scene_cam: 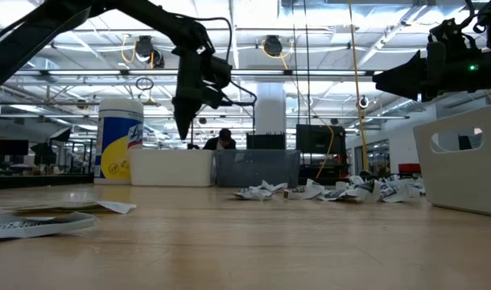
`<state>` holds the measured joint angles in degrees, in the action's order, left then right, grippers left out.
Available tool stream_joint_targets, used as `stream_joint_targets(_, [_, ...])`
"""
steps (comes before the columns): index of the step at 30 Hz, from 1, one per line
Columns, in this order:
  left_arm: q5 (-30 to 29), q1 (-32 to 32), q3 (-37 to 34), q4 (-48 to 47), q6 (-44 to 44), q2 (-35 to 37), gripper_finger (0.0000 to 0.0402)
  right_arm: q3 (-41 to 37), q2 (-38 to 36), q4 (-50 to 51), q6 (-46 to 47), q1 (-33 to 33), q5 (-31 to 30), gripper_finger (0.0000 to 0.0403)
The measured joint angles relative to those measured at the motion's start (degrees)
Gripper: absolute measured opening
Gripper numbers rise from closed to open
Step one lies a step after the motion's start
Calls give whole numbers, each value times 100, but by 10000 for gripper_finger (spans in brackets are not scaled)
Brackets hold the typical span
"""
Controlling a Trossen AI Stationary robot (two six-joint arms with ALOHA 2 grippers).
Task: Pick & Place First Aid Supplies
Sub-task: Put the green bandage into the white bin
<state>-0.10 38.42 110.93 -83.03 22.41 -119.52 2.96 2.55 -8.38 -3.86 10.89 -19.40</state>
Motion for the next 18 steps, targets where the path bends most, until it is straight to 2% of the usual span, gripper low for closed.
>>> stream_joint_targets(6, [-84, -483, -420, 82, -506, 315, 248, 1, 0, 0, 0, -1, 0, 279])
stream_joint_targets(12, [-205, -1389, -1643, 852, -721, 1117, 248, 0, -1, 0, 0, -1, 0, 279])
stream_joint_targets(18, [-263, -2248, -2505, 1334, -1494, 1603, 248, 2, -2, 0, -2, -2, 0, 279])
